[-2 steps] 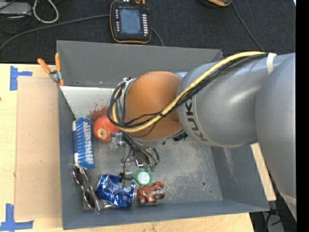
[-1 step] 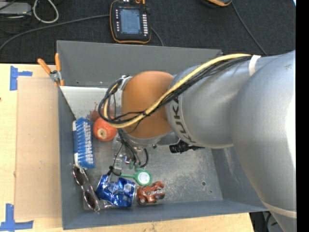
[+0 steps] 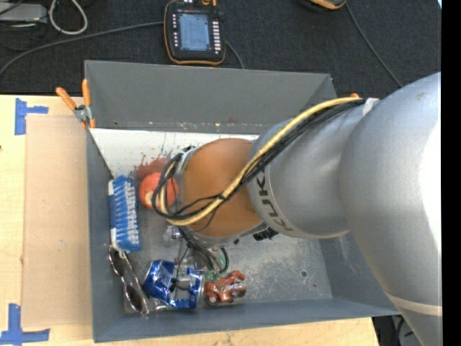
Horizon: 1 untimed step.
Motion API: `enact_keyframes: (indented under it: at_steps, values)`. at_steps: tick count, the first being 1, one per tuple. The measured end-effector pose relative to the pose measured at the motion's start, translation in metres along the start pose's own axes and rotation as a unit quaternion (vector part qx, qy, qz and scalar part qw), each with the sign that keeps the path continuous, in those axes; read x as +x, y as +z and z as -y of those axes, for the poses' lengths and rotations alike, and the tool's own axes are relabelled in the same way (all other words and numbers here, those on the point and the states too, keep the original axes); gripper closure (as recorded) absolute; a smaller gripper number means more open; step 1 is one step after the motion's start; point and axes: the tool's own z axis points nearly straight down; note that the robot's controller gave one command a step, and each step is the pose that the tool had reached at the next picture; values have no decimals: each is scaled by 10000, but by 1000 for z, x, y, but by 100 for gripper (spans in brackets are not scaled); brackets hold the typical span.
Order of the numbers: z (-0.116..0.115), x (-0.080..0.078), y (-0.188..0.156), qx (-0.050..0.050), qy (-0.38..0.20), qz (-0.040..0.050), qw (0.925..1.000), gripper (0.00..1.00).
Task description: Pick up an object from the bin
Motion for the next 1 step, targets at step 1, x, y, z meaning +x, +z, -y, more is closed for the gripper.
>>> enact_keyframes:
  at_steps: [1]
  values:
    - [34, -12, -5, -16, 187, 38, 9998, 0]
